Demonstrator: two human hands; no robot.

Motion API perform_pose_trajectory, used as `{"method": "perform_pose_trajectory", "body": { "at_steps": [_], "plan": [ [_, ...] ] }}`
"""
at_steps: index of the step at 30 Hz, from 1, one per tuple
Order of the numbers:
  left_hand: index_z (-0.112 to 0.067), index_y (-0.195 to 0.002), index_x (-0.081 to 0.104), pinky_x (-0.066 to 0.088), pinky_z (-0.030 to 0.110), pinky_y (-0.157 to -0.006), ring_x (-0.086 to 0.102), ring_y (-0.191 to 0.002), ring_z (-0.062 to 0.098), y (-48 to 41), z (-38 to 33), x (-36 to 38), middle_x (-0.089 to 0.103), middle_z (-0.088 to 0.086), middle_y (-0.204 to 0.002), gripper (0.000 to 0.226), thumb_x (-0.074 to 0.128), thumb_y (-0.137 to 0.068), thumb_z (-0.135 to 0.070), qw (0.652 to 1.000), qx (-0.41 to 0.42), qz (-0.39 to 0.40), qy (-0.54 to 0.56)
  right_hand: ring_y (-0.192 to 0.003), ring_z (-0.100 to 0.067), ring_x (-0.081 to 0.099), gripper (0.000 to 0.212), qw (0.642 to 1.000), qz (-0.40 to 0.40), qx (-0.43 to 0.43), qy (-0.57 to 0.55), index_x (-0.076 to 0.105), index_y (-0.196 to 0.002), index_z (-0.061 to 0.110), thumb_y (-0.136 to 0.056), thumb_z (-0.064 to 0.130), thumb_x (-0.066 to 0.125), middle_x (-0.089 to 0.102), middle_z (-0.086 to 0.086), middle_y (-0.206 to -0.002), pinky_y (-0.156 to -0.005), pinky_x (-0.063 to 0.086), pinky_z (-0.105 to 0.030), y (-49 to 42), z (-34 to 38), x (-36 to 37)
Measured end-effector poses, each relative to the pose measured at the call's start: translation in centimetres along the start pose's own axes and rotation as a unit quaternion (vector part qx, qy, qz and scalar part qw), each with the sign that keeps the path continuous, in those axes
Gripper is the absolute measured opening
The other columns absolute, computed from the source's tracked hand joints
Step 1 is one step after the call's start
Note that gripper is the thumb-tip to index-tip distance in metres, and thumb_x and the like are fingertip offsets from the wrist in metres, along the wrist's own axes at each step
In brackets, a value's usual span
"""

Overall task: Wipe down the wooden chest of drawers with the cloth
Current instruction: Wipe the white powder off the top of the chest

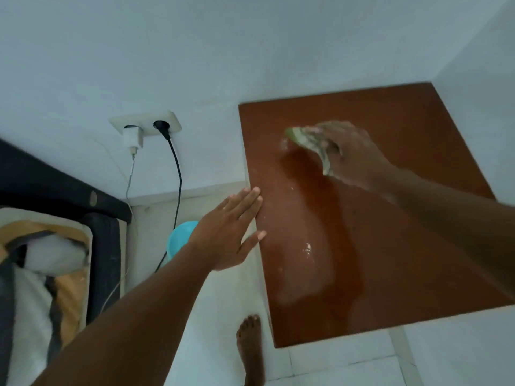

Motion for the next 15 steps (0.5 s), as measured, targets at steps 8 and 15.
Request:
{"method": "perform_pose_trajectory", "body": {
  "at_steps": [8,15],
  "plan": [
    [-0.014,-0.161,0.02,0.012,0.033,-0.125,0.007,-0.156,0.016,-0.6,1.0,1.0,0.012,0.003,-0.169,0.069,0.021,-0.105,-0.056,0.999,0.011,-0.025,0.039,-0.153,-0.03,0.022,0.054,0.986,0.088,-0.065,0.129,0.037,-0.153,0.008,-0.103,0.027,0.031,0.034,-0.014,-0.161,-0.127,0.014,-0.041,-12.3,-1.3,8.9],
    [-0.015,-0.161,0.02,0.015,0.035,-0.126,0.006,-0.156,0.016,-0.6,1.1,1.0,0.012,0.003,-0.17,0.068,0.022,-0.105,-0.053,0.998,0.011,-0.018,0.06,-0.156,-0.027,0.012,0.055,0.982,0.071,-0.091,0.148,0.025,-0.158,0.016,-0.107,0.036,0.023,0.023,-0.009,-0.166,-0.122,0.024,-0.052,-5.2,1.5,9.9]
  ]
}}
Point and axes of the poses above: each hand's wrist, its own y-axis away from the middle knuckle, its own x-axis out of the palm, z = x × y, the point moved 7 cm from there along -y, towards the middle knuckle
